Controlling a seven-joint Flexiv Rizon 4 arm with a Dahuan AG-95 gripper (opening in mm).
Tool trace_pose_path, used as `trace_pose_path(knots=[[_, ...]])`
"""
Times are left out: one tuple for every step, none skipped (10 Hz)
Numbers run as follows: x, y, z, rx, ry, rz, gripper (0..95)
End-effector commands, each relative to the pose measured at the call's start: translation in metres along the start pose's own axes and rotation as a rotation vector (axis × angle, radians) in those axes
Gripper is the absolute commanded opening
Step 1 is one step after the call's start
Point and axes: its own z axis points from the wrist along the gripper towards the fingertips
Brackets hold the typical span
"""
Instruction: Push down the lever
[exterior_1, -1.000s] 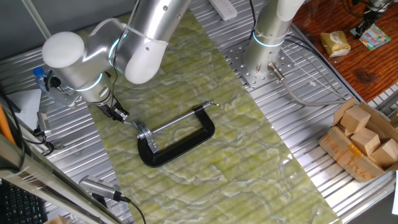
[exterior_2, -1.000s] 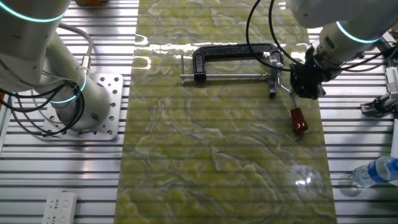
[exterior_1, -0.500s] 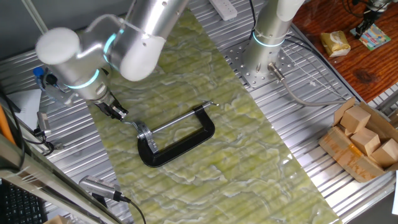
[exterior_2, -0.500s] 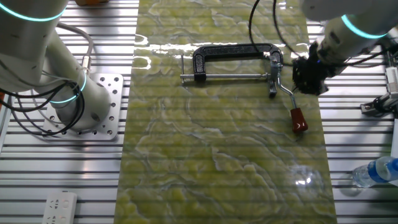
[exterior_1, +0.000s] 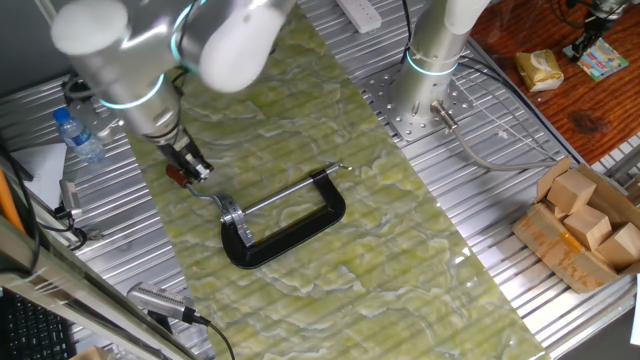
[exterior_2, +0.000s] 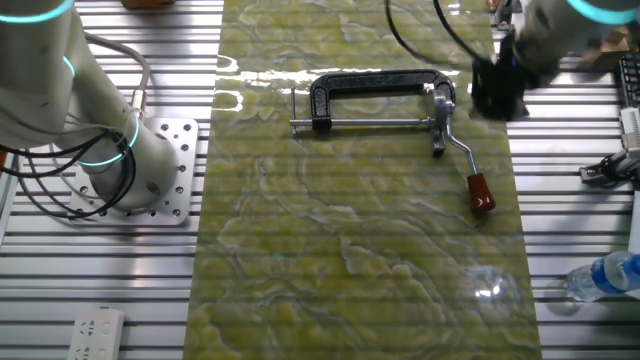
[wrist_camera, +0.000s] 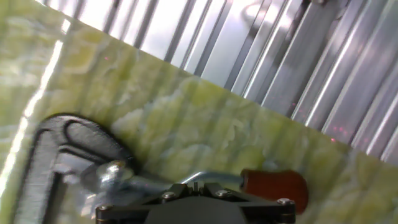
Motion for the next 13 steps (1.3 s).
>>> trace_pose_path(knots=[[0.031, 0.044, -0.025, 0.004, -0.031, 0.133, 0.0], [0.039, 0.052, -0.026, 0.004, -0.039, 0.155, 0.0], [0.063, 0.073, -0.025, 0.008, -0.061, 0.188, 0.0], [0.073, 0.082, -0.023, 0.012, -0.074, 0.204, 0.0], [0.088, 0.095, -0.02, 0.021, -0.086, 0.222, 0.0], [0.098, 0.101, -0.017, 0.023, -0.09, 0.23, 0.0], [0.104, 0.099, -0.013, 0.019, -0.1, 0.226, 0.0], [0.106, 0.098, -0.011, 0.02, -0.098, 0.221, 0.0], [0.109, 0.097, -0.009, 0.017, -0.098, 0.219, 0.0], [0.112, 0.096, -0.006, 0.017, -0.097, 0.211, 0.0], [0.114, 0.096, -0.003, 0.014, -0.101, 0.206, 0.0], [0.115, 0.095, -0.003, 0.015, -0.101, 0.202, 0.0], [0.115, 0.095, -0.003, 0.014, -0.101, 0.196, 0.0]])
